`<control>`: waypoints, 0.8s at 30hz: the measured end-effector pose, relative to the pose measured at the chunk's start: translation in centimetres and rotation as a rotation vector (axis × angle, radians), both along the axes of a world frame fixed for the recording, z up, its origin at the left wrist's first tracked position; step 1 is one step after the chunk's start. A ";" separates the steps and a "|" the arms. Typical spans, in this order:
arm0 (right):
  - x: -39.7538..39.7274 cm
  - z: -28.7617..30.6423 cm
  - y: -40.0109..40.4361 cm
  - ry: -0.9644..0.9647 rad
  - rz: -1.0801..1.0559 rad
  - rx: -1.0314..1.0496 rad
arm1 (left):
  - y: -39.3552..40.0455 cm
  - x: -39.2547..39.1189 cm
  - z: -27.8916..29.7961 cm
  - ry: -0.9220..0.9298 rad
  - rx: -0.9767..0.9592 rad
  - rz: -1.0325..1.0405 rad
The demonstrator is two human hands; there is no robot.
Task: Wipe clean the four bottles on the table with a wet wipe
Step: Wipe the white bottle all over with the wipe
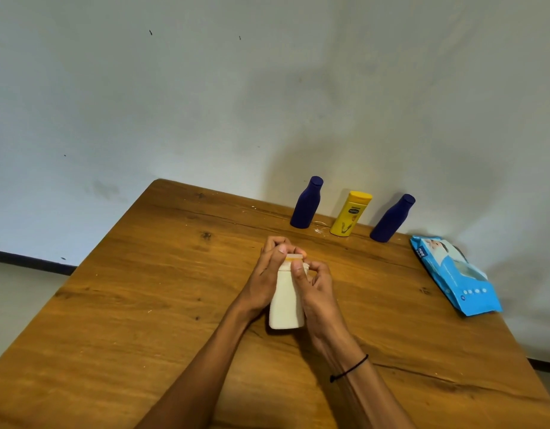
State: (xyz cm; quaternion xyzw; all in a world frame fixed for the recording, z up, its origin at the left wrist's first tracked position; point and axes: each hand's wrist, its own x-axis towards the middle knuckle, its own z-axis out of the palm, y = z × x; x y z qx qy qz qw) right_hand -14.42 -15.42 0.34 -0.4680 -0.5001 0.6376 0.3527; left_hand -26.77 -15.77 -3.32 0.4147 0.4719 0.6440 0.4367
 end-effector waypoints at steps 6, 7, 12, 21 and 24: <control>-0.1 -1.0 -1.4 -0.130 -0.027 0.378 | 0.3 -0.4 -0.5 -0.120 -0.032 0.084; 0.0 -1.2 -1.7 -0.155 -0.040 0.457 | 0.3 -0.6 -0.5 -0.138 -0.042 0.109; 0.4 -2.0 -2.5 -0.191 -0.108 0.559 | 0.4 -0.5 -0.4 -0.247 -0.075 0.169; 1.9 -3.5 -3.2 -0.115 -0.138 0.398 | 0.2 -0.7 -0.3 -0.273 -0.141 0.236; 1.8 -3.6 -3.3 -0.098 -0.159 0.391 | 0.2 -0.5 -0.3 -0.260 -0.153 0.207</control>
